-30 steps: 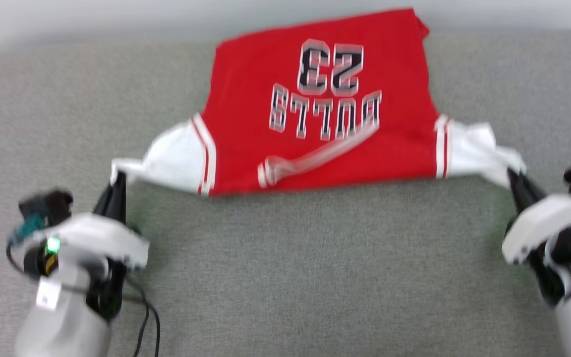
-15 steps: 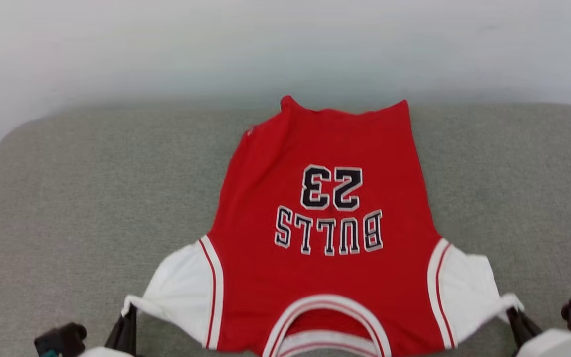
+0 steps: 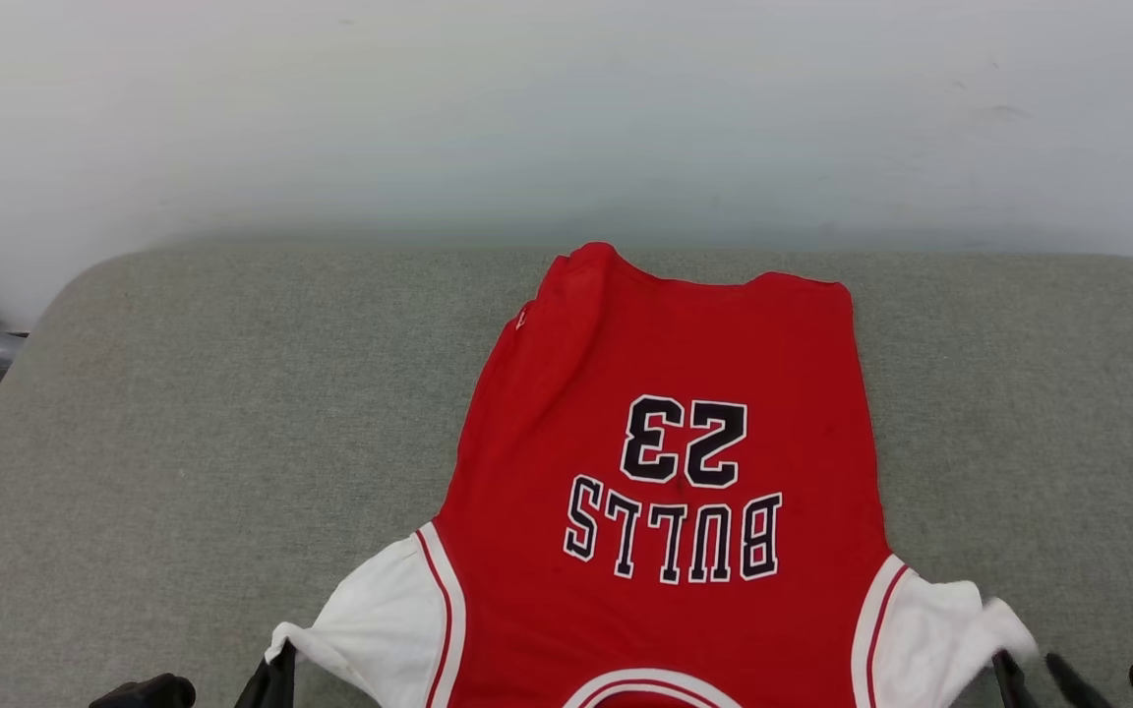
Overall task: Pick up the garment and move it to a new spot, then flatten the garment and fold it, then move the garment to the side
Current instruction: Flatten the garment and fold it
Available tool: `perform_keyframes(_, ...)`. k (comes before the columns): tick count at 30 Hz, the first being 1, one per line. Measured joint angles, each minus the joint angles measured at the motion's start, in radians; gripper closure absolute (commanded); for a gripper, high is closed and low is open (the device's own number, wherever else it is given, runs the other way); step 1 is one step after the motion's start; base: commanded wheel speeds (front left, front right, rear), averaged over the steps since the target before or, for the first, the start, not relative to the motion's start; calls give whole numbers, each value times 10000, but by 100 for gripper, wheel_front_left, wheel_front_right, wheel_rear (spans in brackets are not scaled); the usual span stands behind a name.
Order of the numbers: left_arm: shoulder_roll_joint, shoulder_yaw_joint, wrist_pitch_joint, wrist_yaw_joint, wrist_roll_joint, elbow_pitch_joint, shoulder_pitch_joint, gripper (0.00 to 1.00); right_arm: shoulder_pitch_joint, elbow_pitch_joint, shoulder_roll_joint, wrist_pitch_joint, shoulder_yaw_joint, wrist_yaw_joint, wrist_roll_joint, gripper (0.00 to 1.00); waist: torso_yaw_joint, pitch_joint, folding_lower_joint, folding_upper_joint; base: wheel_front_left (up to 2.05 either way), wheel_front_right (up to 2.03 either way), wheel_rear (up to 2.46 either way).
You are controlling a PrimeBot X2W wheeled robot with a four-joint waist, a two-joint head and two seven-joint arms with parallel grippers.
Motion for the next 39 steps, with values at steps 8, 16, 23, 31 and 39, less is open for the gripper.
perform_keyframes(8, -42, -226, 50, 54, 196, -416, -376, 100, -1774, -96, -54, -786, -545, -2, 19, 0, 104, 430, 0, 0, 0, 0, 0)
perform_keyframes(16, -232, -508, -303, -190, 548, -861, -1625, 100, -5558, 1898, -978, -84, -765, -2, 221, 0, 397, 1689, 3, -1, 0, 0, 0)
perform_keyframes(23, -562, -792, -640, -479, 736, -943, -2563, 100, -8812, 4034, -1919, 2169, -284, -2, 508, 0, 875, 2994, 4, 0, 0, 0, 0)
perform_keyframes(31, -855, -1062, -909, -765, 1066, -1267, -3376, 100, -11424, 5394, -2654, 4247, 355, -2, 222, 0, 1569, 4261, 4, 0, 0, 0, 0)
perform_keyframes(39, -1131, -1206, -1049, -978, 1166, -1406, -3859, 100, -12648, 6247, -2767, 5085, 790, -2, 12, 0, 2111, 5318, 3, -1, 0, 0, 0)
